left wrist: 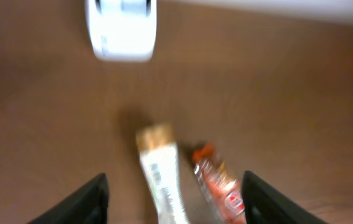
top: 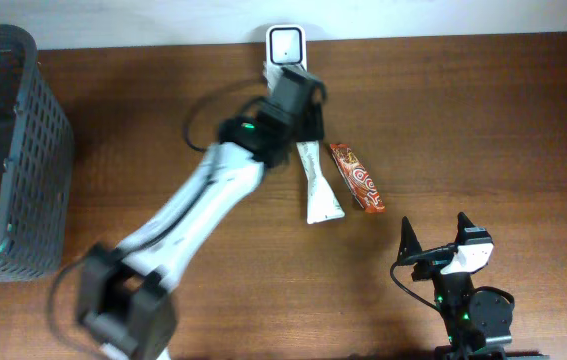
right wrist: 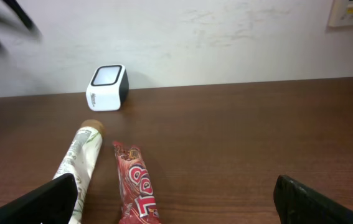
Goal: Scan the item barcode
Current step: 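Carry the white tube past the scanner and set it beside the wafer, then reach the left gripper into the basket and grasp the mint-green tissue pack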
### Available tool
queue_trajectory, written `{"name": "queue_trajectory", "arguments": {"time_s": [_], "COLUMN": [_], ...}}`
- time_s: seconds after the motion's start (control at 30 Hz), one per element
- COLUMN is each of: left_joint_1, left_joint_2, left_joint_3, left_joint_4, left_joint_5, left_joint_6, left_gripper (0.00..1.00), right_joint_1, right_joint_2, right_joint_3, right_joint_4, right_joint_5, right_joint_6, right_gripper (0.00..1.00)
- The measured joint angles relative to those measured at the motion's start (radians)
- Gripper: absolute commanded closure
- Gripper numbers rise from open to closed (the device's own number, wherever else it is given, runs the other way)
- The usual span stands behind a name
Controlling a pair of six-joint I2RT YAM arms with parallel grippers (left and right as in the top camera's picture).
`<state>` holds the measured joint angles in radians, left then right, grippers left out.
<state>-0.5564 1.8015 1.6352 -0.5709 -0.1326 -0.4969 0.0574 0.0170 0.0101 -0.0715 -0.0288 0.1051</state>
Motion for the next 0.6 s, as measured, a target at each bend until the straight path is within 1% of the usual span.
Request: {"name": "queue_trajectory", "arguments": {"time_s": [0.1,0.17,0.27,0.3,0.33,0.37,0.43,0.53,0.6], "left_joint_1": [0.081,0.157,0.329,0.364,0.494,0.526,0.636,0.842,0.942], "left_joint_2": [-0.166,-0.259,-0.386,-0.404,-0.465,-0.479,-0.509,-0.529,-0.525], "left_joint_3": [0.034,0.049,0.052,0.052,0.053,0.054,0.054,0.055,0.055], "left_joint_4": [0.008,0.015,0.019,0.022,0.039,0.043,0.055,0.058,0.056], "left_joint_5": [-0.019,-0.047,-0.093,-0.103,-0.137,-0.149,-0.164,-0.227,-0.261], "left_joint_6": [0.06,0.085,0.101,0.106,0.112,0.113,0.116,0.118,0.154], "left_gripper": [0.23,0.22,0.22,0.22,0.22,0.22,0.22,0.24,0.24], "right_joint_1": [0.0,0.0,0.0,0.0,0.0,0.0,0.0,0.0,0.0], "right_joint_2": [0.0,0.0,0.0,0.0,0.0,0.0,0.0,0.0,0.0], "right_joint_3": [0.0,0.0,0.0,0.0,0.0,0.0,0.0,0.0,0.0], "right_joint_4": [0.0,0.0,0.0,0.0,0.0,0.0,0.0,0.0,0.0], "right_joint_5": [0.0,0.0,0.0,0.0,0.0,0.0,0.0,0.0,0.0], "right_joint_6": [0.0,0.0,0.0,0.0,0.0,0.0,0.0,0.0,0.0], "right_gripper": [0.01,0.01,0.01,0.01,0.01,0.01,0.01,0.01,0.01]}}
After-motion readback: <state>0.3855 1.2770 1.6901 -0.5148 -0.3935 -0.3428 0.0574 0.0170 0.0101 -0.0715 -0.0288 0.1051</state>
